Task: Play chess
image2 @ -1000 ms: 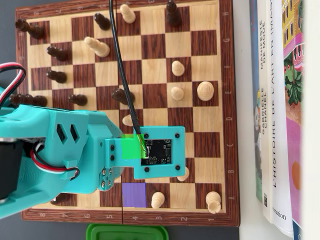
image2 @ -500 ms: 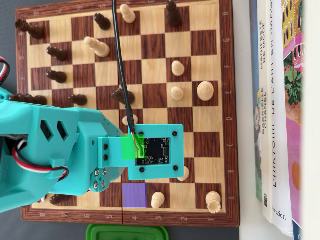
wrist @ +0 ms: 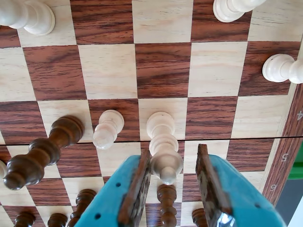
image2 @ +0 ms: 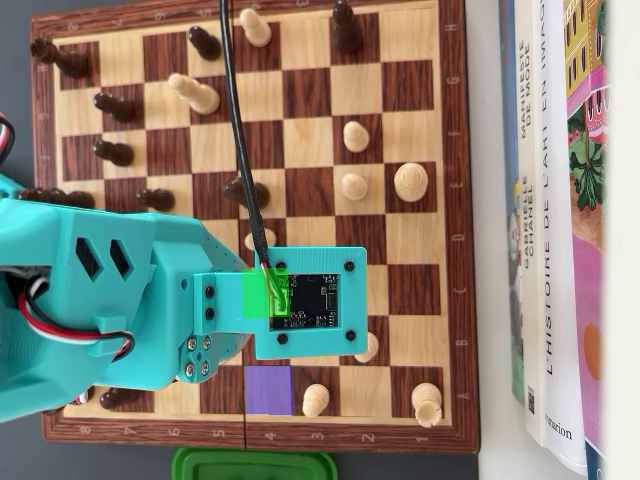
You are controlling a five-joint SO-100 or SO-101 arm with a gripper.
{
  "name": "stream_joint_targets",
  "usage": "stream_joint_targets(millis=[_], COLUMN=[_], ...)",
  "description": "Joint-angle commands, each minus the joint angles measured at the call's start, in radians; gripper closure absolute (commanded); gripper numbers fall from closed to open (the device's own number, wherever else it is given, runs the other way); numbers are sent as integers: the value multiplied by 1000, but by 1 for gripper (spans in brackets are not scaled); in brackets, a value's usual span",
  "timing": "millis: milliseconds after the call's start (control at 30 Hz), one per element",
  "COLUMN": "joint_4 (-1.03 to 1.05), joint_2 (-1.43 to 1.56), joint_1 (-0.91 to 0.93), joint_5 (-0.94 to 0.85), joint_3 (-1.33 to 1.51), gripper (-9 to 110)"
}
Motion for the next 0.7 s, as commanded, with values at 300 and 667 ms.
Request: stream_joint_targets(millis=[300,667], joint_4=[-5,-2], joint_2=[179,336], joint_1=[-14,-11], joint_5=[37,35], joint_3=[44,51], gripper=[86,86])
